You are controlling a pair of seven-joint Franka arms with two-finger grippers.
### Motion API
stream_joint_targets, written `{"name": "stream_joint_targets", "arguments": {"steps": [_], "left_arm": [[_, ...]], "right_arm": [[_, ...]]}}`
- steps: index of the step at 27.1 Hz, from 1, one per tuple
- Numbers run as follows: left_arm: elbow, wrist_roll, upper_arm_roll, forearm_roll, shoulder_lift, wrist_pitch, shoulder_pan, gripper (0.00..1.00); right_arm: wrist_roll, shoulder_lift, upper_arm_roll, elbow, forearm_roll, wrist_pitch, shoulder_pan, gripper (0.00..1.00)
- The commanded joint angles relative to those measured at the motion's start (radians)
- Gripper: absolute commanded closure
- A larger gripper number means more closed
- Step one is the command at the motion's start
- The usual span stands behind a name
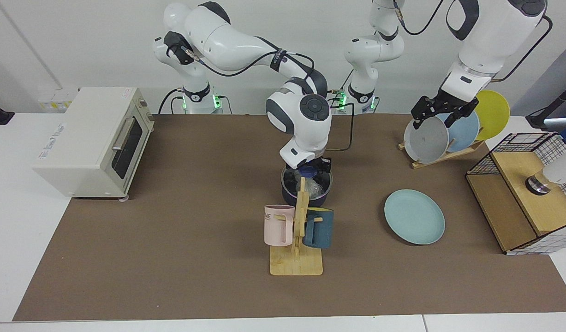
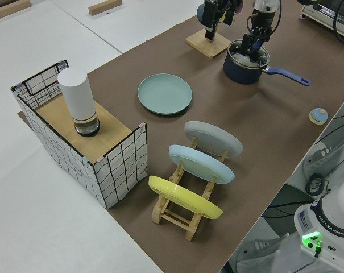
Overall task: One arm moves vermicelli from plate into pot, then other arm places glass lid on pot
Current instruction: 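Lower the glass lid onto the pot with the right gripper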
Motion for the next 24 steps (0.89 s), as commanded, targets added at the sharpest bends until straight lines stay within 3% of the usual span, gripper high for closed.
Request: {"name": "stream_joint_targets", "arguments": {"steps": [1, 24], "left_arm": [[-0.015, 0.014, -0.002, 0.001, -0.018, 0.009, 0.008, 0.00], [-0.013, 0.014, -0.002, 0.001, -0.018, 0.009, 0.008, 0.00]], "right_arm": [[0.035, 0.027, 0.008, 0.036, 0.014, -0.007, 0.003, 1.00], [0.075, 0.043, -0.001, 0.032, -0.001, 0.044, 0.015, 1.00]]}}
